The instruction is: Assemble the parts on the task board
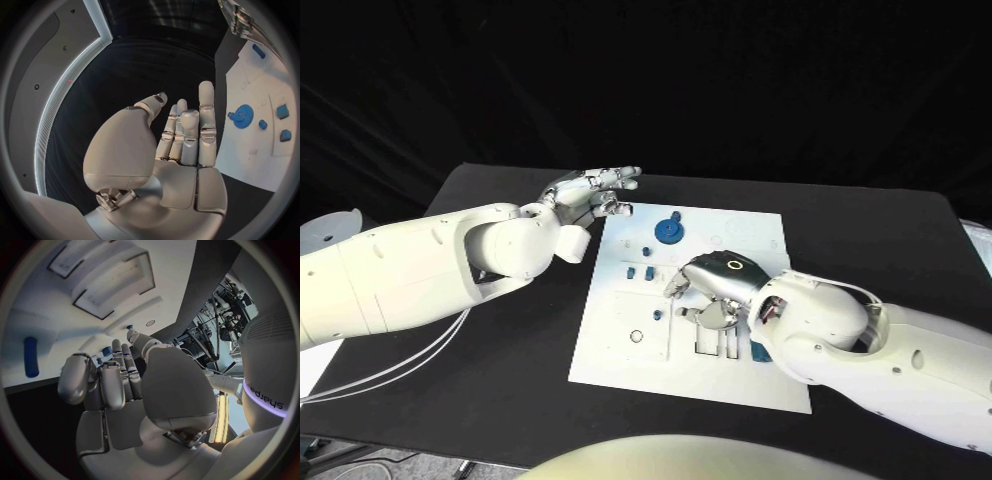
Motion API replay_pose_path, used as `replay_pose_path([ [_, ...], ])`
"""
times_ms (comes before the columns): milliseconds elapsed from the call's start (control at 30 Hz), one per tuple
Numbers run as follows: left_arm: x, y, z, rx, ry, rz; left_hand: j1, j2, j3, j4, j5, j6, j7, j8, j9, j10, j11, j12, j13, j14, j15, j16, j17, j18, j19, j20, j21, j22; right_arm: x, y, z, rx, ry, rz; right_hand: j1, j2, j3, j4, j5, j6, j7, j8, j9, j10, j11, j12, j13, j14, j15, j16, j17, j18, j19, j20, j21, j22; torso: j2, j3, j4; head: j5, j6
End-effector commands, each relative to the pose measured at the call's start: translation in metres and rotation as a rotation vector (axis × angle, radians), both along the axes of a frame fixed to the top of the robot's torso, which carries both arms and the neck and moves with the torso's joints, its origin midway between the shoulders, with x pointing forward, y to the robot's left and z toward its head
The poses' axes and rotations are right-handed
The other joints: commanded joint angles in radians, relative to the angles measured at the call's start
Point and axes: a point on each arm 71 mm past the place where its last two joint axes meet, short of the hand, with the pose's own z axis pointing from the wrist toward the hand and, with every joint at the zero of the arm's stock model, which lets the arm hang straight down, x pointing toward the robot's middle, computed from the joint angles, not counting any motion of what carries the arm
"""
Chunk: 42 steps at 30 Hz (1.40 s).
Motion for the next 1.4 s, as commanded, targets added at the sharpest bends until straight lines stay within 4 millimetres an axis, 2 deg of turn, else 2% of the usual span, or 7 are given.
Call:
replay_pose_path([
  [33, -0.001, -0.002, 0.001, -0.010, -0.006, -0.023, -0.001, 0.008, -0.007, 0.001, 0.003, -0.007, -0.003, -0.005, -0.001, 0.000, 0.008, -0.005, -0.001, -0.002, 0.003, -0.002, -0.001, 0.017, 0.007, 0.001, -0.006, -0.001, 0.007, -0.017, 0.013, 0.012, 0.004, -0.058, -0.001, -0.006, -0.013, 0.000, 0.002, -0.008, -0.002, 0.000, -0.002, -0.006, 0.000, 0.001, -0.001, 0.047, 0.006, -0.009, -0.005, 0.020, -0.002, 0.005, -0.008, -0.004, -0.001, -0.0003, -0.0029, -0.011, 0.007],
  [233, -0.002, -0.003, 0.002, -0.011, -0.008, -0.025, -0.001, 0.008, -0.007, 0.001, 0.003, -0.007, -0.003, -0.005, -0.001, 0.000, 0.008, -0.005, -0.001, -0.002, 0.003, -0.002, -0.001, 0.017, 0.007, 0.001, -0.006, -0.001, 0.027, -0.058, 0.034, -0.070, -0.025, -0.159, -0.014, -0.018, -0.056, 0.010, -0.012, -0.025, -0.003, -0.001, -0.009, -0.037, 0.003, -0.004, -0.001, 0.047, 0.009, -0.010, -0.010, 0.021, -0.002, 0.008, -0.010, -0.008, -0.002, -0.0031, -0.0029, -0.025, 0.018],
  [367, -0.003, -0.006, 0.002, -0.011, -0.010, -0.036, -0.001, 0.008, -0.007, 0.001, 0.003, -0.007, -0.003, -0.005, -0.001, 0.000, 0.008, -0.005, -0.001, -0.002, 0.003, -0.002, -0.001, 0.017, 0.007, 0.001, -0.006, -0.001, 0.034, -0.079, 0.040, -0.109, -0.045, -0.207, -0.010, -0.021, -0.085, 0.017, -0.025, -0.028, -0.011, 0.000, -0.011, -0.039, 0.002, 0.001, 0.000, 0.047, 0.009, -0.011, -0.012, 0.021, -0.002, 0.009, -0.012, -0.010, 0.000, 0.0014, -0.0031, -0.028, 0.025],
  [467, -0.003, -0.007, 0.002, -0.011, -0.010, -0.038, -0.001, 0.008, -0.009, 0.001, 0.003, -0.008, -0.002, -0.005, -0.001, -0.001, 0.008, -0.005, -0.002, -0.003, 0.003, -0.003, -0.004, 0.017, 0.007, 0.002, -0.007, -0.002, 0.036, -0.084, 0.041, -0.122, -0.051, -0.217, -0.005, -0.021, -0.100, 0.022, -0.029, -0.030, -0.021, -0.001, -0.012, -0.040, 0.000, 0.003, 0.000, 0.047, 0.008, -0.011, -0.014, 0.021, -0.002, 0.009, -0.013, -0.011, -0.001, 0.0026, -0.0044, -0.030, 0.024],
  [733, -0.002, -0.007, 0.001, -0.010, -0.011, -0.038, -0.001, 0.008, -0.009, 0.001, 0.003, -0.008, -0.002, -0.005, -0.001, -0.001, 0.008, -0.005, -0.002, -0.003, 0.003, -0.003, -0.004, 0.017, 0.007, 0.002, -0.007, -0.002, 0.037, -0.085, 0.037, -0.140, -0.047, -0.213, 0.007, -0.013, -0.112, 0.026, -0.029, -0.029, -0.030, 0.001, -0.012, -0.032, -0.004, 0.011, 0.001, 0.047, 0.005, -0.012, -0.017, 0.022, -0.002, 0.007, -0.014, -0.013, 0.001, 0.0012, -0.0011, -0.037, 0.027],
  [967, -0.002, -0.006, 0.001, -0.009, -0.011, -0.035, -0.001, 0.008, -0.009, 0.001, 0.003, -0.008, -0.002, -0.005, -0.001, -0.001, 0.008, -0.005, -0.002, -0.003, 0.003, -0.003, -0.004, 0.017, 0.007, 0.002, -0.007, -0.002, 0.035, -0.080, 0.031, -0.158, -0.014, -0.189, 0.018, 0.000, -0.117, 0.032, -0.027, -0.017, -0.031, 0.003, -0.010, 0.001, -0.015, 0.028, 0.002, 0.047, -0.003, -0.013, -0.021, 0.022, -0.001, 0.000, -0.015, -0.014, 0.001, 0.0004, -0.0011, -0.034, 0.023],
  [1400, -0.002, -0.006, 0.001, -0.009, -0.011, -0.035, -0.001, 0.008, -0.009, 0.001, 0.003, -0.008, -0.002, -0.005, -0.001, -0.001, 0.008, -0.005, -0.002, -0.003, 0.003, -0.003, -0.004, 0.017, 0.007, 0.002, -0.007, -0.002, 0.035, -0.072, 0.020, -0.167, 0.011, -0.161, 0.048, 0.037, -0.074, 0.034, -0.022, 0.049, -0.032, 0.018, 0.000, 0.073, -0.029, 0.037, 0.001, 0.048, -0.016, -0.011, -0.023, 0.021, 0.003, -0.012, -0.014, -0.013, 0.000, 0.0005, -0.0006, -0.034, 0.019],
])
